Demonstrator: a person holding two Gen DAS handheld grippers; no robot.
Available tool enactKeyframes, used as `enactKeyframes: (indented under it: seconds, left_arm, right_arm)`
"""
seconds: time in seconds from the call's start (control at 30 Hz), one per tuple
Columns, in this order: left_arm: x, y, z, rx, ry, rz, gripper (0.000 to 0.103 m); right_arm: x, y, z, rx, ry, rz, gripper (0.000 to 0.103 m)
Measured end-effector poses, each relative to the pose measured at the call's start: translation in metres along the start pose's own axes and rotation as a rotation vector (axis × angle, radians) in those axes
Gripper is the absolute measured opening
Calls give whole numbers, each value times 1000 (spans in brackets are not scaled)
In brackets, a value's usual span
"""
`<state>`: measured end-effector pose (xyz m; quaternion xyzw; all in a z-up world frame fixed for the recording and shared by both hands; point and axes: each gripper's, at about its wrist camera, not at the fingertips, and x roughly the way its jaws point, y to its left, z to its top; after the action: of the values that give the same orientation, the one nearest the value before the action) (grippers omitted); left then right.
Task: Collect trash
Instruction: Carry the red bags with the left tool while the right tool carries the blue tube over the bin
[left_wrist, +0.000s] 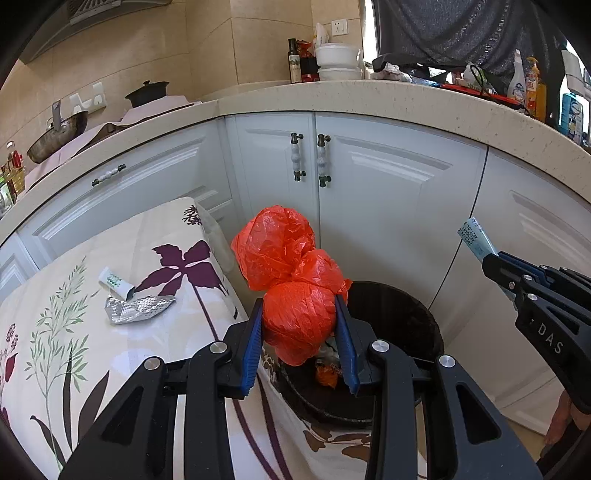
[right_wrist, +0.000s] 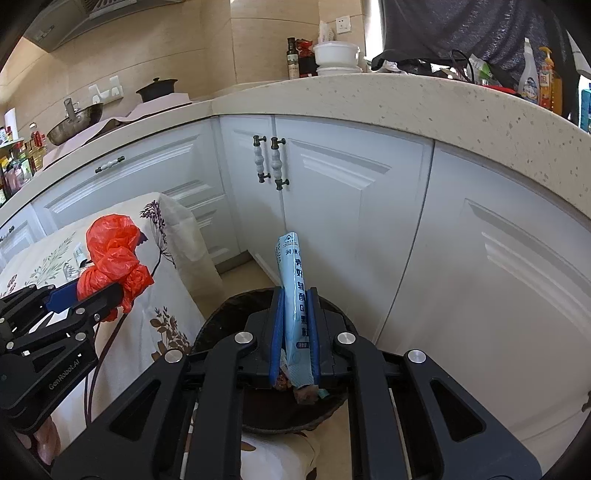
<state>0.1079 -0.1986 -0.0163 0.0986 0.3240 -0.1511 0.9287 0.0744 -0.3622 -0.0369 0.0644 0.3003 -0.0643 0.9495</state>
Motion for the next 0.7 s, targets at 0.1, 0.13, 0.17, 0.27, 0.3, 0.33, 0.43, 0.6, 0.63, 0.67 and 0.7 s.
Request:
enactKeyframes:
  seconds: [0.1,0.13,0.17,0.27,0.3,0.33,0.43,0.6,0.63,0.67,0.7]
  left_arm:
    - [5,-4,2,1,-2,1,36]
    - [7,-6,3,0,-2,0,36]
    - [8,-7,3,-1,-4,0,36]
    - [13,-11,5,2,-4,-1,37]
    - [15,-13,5,4,-3,-1,37]
    - [18,-15,5,8,-1,1,37]
    - [23,-18,6,12,4,3,37]
    - [33,-20,8,10,23,5,37]
    - [36,-20,8,5,31,-1,37]
    - [37,-20,8,3,36,-4,37]
    - [39,-21,8,1,44,-7,37]
  right_arm:
    - [4,-1,0,3,0,2,12]
    - [6,-1,0,3,3,4,12]
    - [7,-1,0,3,4,4,12]
    - [13,-2,-1,8,8,5,12]
    - [15,-3,-1,9,9,5,12]
    - [17,-3,-1,11,11,4,12]
    - [21,-6,-2,16,14,1,12]
    - [30,-9,-2,23,25,-6,12]
    - [32,-9,-3,23,27,-7,12]
    - [33,-9,-2,23,28,-8,12]
    - [36,-9,-3,23,32,-10,12]
